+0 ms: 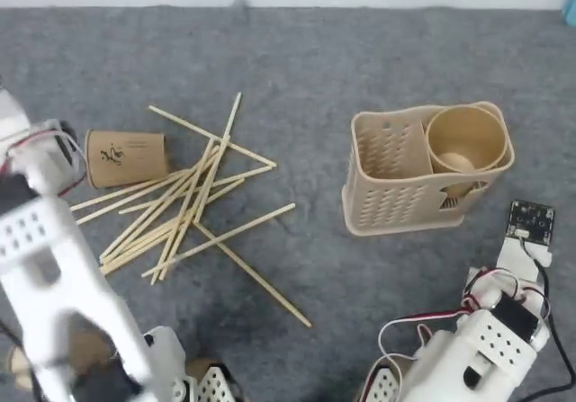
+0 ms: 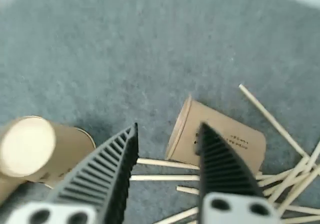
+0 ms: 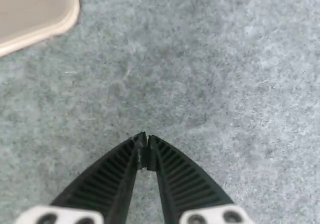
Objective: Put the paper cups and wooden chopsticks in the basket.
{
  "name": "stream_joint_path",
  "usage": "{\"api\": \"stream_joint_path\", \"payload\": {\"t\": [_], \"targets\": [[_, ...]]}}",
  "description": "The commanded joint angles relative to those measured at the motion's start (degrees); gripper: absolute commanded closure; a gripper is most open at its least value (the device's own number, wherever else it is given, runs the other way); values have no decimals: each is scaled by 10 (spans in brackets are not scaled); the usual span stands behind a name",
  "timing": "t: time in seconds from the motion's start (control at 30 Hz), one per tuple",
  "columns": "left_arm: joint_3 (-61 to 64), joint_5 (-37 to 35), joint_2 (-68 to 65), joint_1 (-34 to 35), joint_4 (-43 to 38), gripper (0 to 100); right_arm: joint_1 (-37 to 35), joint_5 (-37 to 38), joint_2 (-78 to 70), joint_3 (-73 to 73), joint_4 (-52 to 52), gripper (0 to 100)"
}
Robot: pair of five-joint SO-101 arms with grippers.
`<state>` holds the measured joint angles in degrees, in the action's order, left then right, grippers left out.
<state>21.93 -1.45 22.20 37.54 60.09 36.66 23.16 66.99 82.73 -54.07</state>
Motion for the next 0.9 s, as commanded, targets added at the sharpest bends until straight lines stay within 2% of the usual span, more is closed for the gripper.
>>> {"api": "stream_joint_path", "payload": {"t": [0.0, 0.2, 0.5, 0.67, 0.87], "targets": [[-124, -9, -112, 1, 52, 991, 4, 0, 7, -3, 5, 991], [-315, -16, -299, 2, 129, 988, 4, 0, 7, -3, 5, 991], [-485, -143, -506, -6, 215, 989, -7, 0, 7, -2, 6, 991], [-524, -155, -535, -27, 274, 990, -11, 0, 11, 3, 7, 991], [-521, -172, -540, -82, 302, 990, -11, 0, 11, 3, 8, 991]]}}
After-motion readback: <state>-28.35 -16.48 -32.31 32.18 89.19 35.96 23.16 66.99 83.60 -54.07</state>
